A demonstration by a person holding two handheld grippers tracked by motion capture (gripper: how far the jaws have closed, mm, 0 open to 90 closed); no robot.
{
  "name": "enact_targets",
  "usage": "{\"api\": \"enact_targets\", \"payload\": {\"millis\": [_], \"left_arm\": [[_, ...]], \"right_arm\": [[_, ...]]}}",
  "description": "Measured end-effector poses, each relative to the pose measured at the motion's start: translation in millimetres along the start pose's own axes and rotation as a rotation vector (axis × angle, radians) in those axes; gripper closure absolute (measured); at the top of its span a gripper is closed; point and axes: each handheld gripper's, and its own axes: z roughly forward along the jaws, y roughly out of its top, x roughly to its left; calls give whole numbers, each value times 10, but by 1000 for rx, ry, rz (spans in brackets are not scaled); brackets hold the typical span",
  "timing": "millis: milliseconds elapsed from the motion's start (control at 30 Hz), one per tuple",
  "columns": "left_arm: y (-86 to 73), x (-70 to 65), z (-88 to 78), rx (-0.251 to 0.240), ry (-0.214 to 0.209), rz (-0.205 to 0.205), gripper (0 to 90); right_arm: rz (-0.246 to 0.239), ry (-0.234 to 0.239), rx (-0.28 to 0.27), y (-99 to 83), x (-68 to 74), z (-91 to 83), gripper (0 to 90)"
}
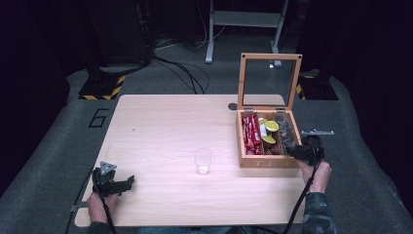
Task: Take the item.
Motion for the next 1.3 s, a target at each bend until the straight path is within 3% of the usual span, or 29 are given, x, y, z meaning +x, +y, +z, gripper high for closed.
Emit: {"api": "enact_targets", "payload": {"millis": [433,733,933,1067,1300], "left_arm": [[-1,-4,2,-4,0,-5,69],[-1,-5,1,-4,0,-4,70],[-1,-5,2,-4,0,-4,70],[-1,-3,2,-4,0,-4,70],[-1,-4,-3,0,-3,-3,70]], "right_arm": [[-9,-21,33,-9,-11,115,643],[-25,-38,45,18,33,156,744],[-28,-39,21,11,29,130,756],[-4,-36,2,1,11,78,759],[-26,-37,-45,17,11,-47,761]]}}
